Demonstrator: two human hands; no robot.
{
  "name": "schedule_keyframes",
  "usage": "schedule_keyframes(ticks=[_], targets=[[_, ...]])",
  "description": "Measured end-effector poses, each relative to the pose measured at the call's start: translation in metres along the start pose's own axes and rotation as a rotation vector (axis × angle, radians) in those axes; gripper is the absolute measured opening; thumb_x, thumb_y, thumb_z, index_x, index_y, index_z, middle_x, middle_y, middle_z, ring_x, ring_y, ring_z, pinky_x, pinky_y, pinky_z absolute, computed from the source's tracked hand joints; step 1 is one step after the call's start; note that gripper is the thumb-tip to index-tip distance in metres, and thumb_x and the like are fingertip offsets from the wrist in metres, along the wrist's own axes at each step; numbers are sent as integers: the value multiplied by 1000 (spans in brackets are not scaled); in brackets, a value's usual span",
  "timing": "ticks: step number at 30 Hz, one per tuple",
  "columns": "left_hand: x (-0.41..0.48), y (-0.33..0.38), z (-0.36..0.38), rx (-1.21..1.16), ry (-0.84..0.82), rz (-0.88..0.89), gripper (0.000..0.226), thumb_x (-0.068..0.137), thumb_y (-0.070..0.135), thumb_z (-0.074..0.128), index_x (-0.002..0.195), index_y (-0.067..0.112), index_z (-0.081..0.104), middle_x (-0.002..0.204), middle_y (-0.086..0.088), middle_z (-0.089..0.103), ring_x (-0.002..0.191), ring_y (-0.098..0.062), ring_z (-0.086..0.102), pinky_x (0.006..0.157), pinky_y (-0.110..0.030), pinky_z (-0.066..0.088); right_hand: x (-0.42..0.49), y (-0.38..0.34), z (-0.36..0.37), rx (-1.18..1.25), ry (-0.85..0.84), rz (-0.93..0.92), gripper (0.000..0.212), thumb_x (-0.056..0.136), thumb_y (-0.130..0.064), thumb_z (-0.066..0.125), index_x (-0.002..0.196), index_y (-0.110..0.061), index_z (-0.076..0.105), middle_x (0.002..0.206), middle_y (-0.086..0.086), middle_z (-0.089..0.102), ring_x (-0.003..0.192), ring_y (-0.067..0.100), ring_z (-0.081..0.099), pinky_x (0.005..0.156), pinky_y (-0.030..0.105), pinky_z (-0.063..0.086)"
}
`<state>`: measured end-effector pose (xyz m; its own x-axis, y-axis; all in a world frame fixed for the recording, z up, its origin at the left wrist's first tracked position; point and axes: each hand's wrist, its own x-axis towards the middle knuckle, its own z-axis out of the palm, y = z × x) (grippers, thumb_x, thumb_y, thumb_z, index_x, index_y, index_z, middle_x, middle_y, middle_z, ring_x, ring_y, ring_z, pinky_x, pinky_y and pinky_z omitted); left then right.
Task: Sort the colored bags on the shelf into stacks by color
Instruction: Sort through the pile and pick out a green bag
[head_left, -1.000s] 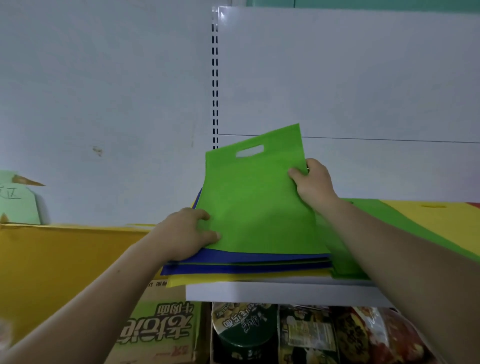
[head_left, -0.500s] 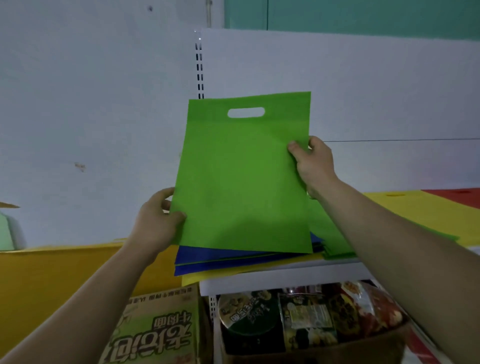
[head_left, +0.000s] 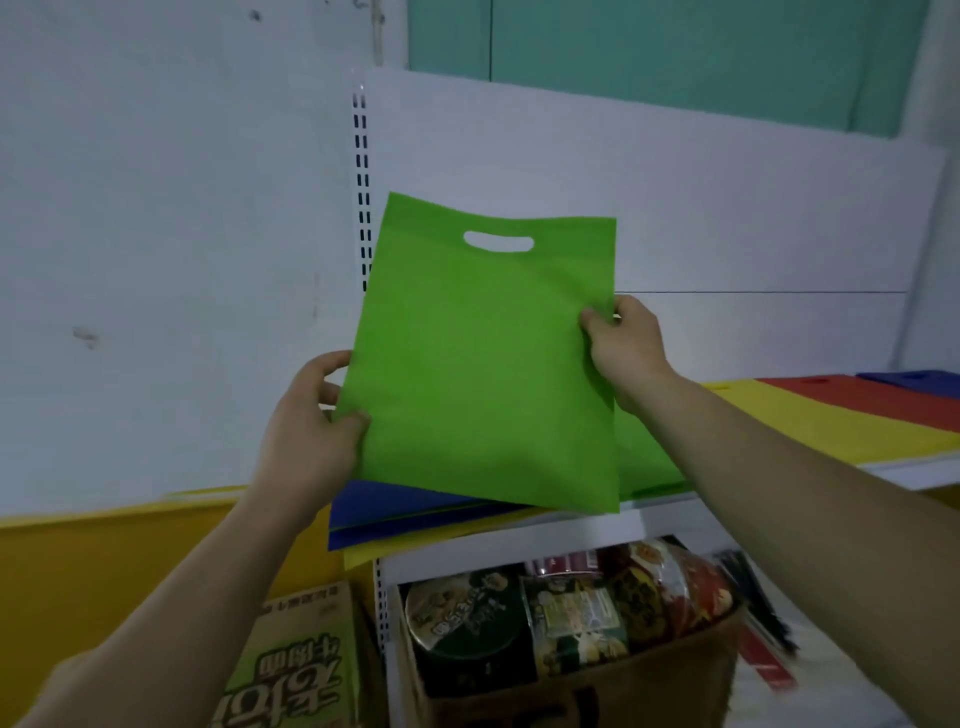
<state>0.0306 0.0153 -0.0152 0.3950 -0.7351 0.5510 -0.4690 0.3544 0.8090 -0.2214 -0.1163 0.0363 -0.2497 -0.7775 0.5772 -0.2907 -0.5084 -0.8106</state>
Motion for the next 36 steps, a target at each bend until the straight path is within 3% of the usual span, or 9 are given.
schedule_keyframes(ticks=[5,8,11,17,22,24,28,33,36], targets=[[-9,13,32,12,-33,18,52,84,-6,55,126,25,49,82,2,53,70,-18,56,66,-37,48,13,10,-35,-67,31,-43,19,94,-22,54,107,-10,60,96,2,59,86,20,55,71,24,37],[-14,25,58,70,-46,45,50,85,-3,55,123,29,48,83,4,52,70,-15,55,61,-31,44,26,26,-58,-58,23,-45,19,95,-23,53,108,-10,59,97,2,59,88,20,56,72,25,38],[-18,37,90,144,-47,51,51,84,0,57,126,28,48,86,6,54,79,-21,57,69,-36,47,44,45,-83,-48,11,-50,17,96,-24,53,107,-11,57,99,3,59,90,21,56,75,27,41],[-30,62,167,218,-25,41,51,87,2,55,130,26,44,87,10,51,75,-8,53,56,-26,40,93,87,-130,-23,-49,-60,19,96,-24,52,109,-11,57,101,2,57,92,20,55,79,30,44],[-41,78,217,318,5,36,55,88,1,54,135,25,39,87,19,48,73,-4,51,56,-23,37,125,120,-152,-18,-136,-50,22,96,-23,53,112,-9,56,100,2,56,90,20,55,75,28,41],[-46,82,228,362,-2,28,56,88,2,54,136,25,37,89,18,49,78,-15,54,61,-30,39,131,130,-156,-26,-183,-26,22,96,-23,52,113,-9,56,100,2,56,90,20,55,77,30,43],[-53,84,237,544,-23,3,56,86,8,59,136,24,40,114,-5,58,99,-26,56,82,-39,47,136,144,-156,-30,-270,16,25,95,-23,52,116,-10,57,108,5,59,95,24,57,85,35,48],[-59,84,238,788,-93,-75,43,89,16,58,132,20,50,127,-10,53,110,-26,54,90,-35,43,131,155,-145,-62,-385,100,21,91,-22,55,109,-12,59,113,11,63,100,30,60,89,43,50],[-60,84,236,896,-144,-111,36,90,22,58,127,20,55,124,-8,57,109,-25,55,89,-32,42,128,162,-138,-91,-439,138,10,89,-15,57,99,-13,57,109,13,63,98,29,61,88,39,51]])
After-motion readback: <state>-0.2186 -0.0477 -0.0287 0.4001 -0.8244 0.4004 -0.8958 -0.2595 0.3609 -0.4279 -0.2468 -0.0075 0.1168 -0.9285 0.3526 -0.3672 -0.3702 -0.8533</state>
